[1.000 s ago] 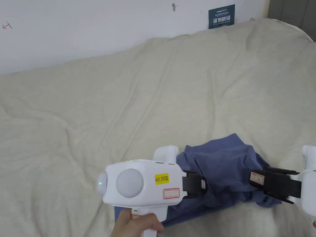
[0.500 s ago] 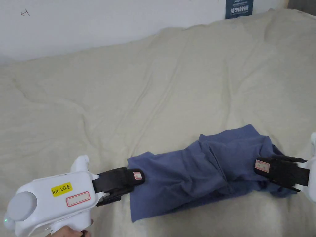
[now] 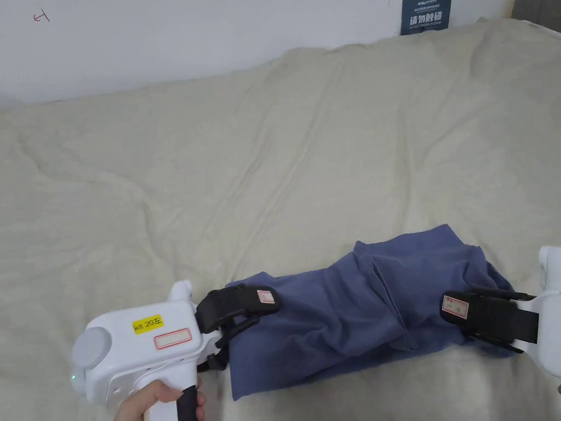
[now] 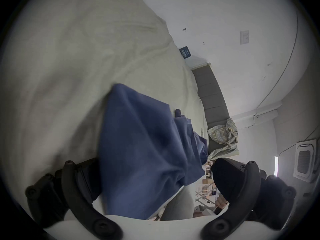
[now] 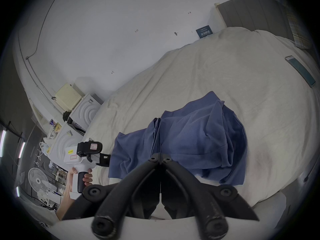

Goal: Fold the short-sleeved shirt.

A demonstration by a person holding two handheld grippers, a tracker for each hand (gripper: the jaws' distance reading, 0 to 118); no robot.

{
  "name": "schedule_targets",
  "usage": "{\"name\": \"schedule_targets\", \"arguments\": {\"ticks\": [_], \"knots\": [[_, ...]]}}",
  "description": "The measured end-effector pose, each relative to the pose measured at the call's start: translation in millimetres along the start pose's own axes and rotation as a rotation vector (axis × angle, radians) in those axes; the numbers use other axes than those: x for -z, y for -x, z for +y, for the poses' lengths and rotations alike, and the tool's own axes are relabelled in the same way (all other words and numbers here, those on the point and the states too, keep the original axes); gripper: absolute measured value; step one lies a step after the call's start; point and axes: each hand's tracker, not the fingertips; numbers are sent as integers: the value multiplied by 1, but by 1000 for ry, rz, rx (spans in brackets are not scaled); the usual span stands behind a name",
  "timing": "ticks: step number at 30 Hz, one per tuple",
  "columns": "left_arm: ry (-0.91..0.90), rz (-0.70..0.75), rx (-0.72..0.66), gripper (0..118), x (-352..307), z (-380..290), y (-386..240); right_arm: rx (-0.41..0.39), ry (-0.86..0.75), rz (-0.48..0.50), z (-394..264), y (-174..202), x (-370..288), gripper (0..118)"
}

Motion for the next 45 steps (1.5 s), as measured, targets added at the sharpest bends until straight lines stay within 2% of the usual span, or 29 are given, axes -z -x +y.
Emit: {"name": "schedule_targets", "arguments": {"ticks": [1,3,5,6,8,19,24,30,33,36,40,45], "knots": [[4,30,-3,101,5,2,-8,4,3,-7,0,0,1,0],[-11,89,75,86,11,5,-17,4,8,-14,0,-2,3,0],[5,176,29,23,23,8,-11,7,11,-18,2,-4,4,0],[21,178,4,18,25,10,-5,8,16,-16,2,-5,4,0],[-4,80,-30,18,19,8,-1,3,18,-21,3,-4,3,0],[-30,120,8,14,-26,3,0,9,15,-45,6,-7,1,0],[-65,158,30,14,-72,2,7,8,9,-34,4,-5,0,0],[-157,330,36,14,-146,-1,18,0,23,-31,4,-7,3,0],[-200,388,18,14,-168,-6,8,25,16,5,4,-9,4,0],[-218,442,53,14,-171,-13,-14,3,13,-12,4,-5,5,0],[-221,389,61,14,-155,-17,-51,-33,17,-27,4,-3,5,0],[-159,394,185,14,-114,-12,-109,-63,9,-53,0,-5,-2,0]]}}
